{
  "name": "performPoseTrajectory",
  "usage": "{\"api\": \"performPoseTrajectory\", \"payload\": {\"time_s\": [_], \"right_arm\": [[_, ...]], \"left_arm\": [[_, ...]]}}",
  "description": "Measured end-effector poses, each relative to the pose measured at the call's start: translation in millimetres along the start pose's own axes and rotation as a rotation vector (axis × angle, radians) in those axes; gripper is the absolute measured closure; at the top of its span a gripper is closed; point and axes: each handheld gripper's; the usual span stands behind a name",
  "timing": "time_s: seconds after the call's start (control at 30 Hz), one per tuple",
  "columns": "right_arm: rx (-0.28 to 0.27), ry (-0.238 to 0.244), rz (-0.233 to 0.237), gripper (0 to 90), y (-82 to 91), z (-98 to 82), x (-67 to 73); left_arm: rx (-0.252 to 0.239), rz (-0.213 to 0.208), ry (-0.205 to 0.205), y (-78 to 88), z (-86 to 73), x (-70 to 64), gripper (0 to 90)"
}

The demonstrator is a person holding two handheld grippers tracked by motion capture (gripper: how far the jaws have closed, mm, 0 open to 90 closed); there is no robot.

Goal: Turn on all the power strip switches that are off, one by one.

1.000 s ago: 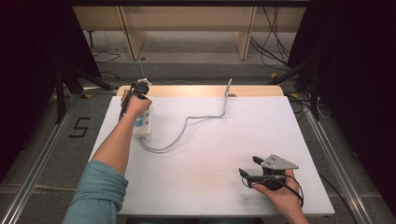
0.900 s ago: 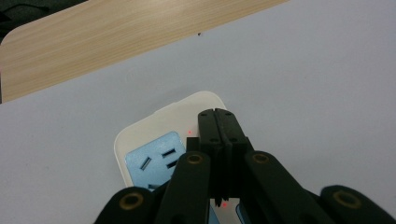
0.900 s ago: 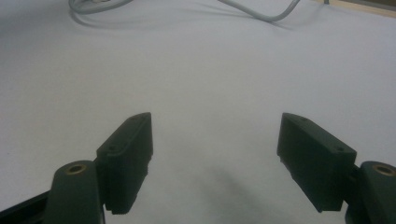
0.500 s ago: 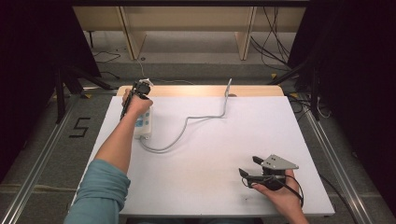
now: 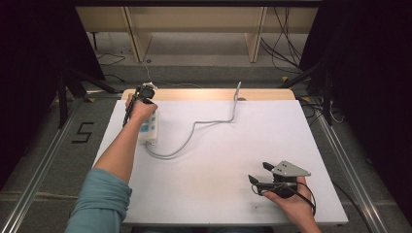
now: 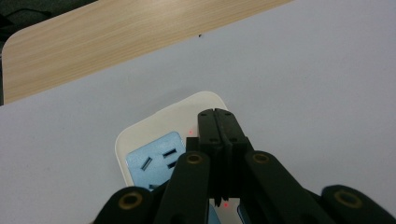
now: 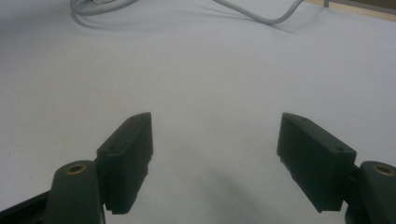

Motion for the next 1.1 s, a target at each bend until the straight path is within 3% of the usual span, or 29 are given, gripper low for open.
{"api": "performPoseTrajectory", "payload": {"time_s": [0.17, 0.53, 0.73, 0.83, 0.9, 0.93, 1.03, 1.07, 1.1], "right_arm": [[-0.002, 0.001, 0.001, 27.9, -0.3, 0.0, 0.5], [-0.004, 0.004, -0.001, 27.9, -0.5, 0.6, 0.8], [0.003, 0.002, -0.001, 27.8, -0.8, 0.4, 1.1], [0.003, 0.002, -0.001, 27.8, -0.8, 0.3, 1.1], [0.003, -0.001, -0.002, 27.8, -0.7, 0.2, 0.7], [0.001, -0.002, -0.002, 27.8, -0.4, 0.3, 0.5], [-0.001, -0.003, -0.003, 27.8, 0.9, 0.5, -0.6], [-0.001, -0.003, -0.003, 27.8, 0.9, 0.5, -0.6], [-0.001, -0.005, -0.003, 27.8, 0.8, 0.5, -1.3]], "left_arm": [[-0.037, 0.004, 0.007, 8.8, 1.3, 2.5, 89.5], [-0.05, 0.008, -0.009, 24.4, -7.3, 7.3, 85.2], [-0.096, 0.004, -0.013, 35.7, -13.9, 5.3, 84.4], [-0.126, -0.006, -0.019, 45.1, -19.4, 3.6, 79.4], [-0.161, -0.015, -0.015, 53.8, -25.6, 0.5, 70.9], [-0.199, -0.058, -0.012, 64.8, -35.3, -4.8, 67.0], [-0.245, -0.069, -0.032, 77.1, -50.4, -14.5, 57.9], [-0.261, -0.084, -0.032, 83.4, -59.1, -19.7, 57.9], [-0.291, -0.103, -0.01, 89.1, -68.4, -25.8, 51.7]]}}
Point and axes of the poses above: each handheld gripper's, and its own axes: y roughly backward along the jaws, z roughly out of its top, x roughly to its left, and after that the axes turned 14 degrees about -y, right-handed
